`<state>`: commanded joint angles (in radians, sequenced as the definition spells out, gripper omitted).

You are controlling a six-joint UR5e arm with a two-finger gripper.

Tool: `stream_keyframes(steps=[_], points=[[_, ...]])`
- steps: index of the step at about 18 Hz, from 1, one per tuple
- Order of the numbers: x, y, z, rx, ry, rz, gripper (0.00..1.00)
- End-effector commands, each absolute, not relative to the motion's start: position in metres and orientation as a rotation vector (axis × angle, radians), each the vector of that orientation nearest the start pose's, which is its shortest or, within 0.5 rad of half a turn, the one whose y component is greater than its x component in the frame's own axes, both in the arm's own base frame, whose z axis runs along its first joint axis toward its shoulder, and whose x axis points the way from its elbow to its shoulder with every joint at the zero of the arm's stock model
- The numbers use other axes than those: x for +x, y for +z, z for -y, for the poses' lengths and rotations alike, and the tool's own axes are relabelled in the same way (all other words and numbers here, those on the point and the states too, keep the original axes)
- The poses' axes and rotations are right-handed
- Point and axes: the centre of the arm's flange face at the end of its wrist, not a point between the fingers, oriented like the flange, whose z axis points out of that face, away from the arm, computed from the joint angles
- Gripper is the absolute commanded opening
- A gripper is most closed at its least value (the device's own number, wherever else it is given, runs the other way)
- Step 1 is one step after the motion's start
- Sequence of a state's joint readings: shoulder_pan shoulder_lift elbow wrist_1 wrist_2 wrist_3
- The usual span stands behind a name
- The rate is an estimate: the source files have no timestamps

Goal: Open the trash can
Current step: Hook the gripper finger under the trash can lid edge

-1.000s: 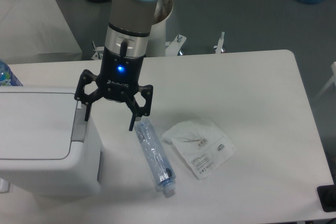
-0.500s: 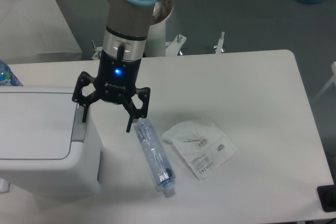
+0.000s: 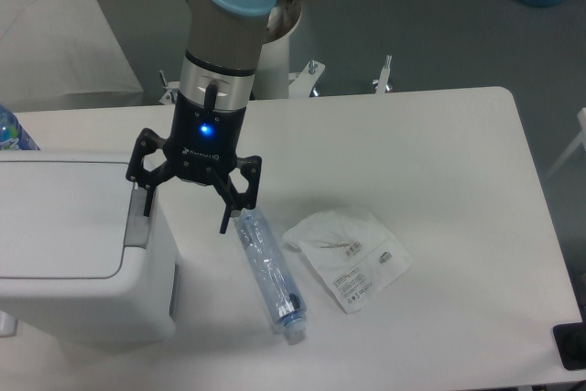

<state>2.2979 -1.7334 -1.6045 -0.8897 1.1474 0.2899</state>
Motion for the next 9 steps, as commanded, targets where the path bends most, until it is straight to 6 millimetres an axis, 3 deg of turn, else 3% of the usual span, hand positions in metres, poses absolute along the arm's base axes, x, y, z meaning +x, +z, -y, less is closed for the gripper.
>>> stream_keyframes(steps=[9], points=[[-0.2559,0.4703,-0.5549,-2.487,-0.171,0.408,1.00]])
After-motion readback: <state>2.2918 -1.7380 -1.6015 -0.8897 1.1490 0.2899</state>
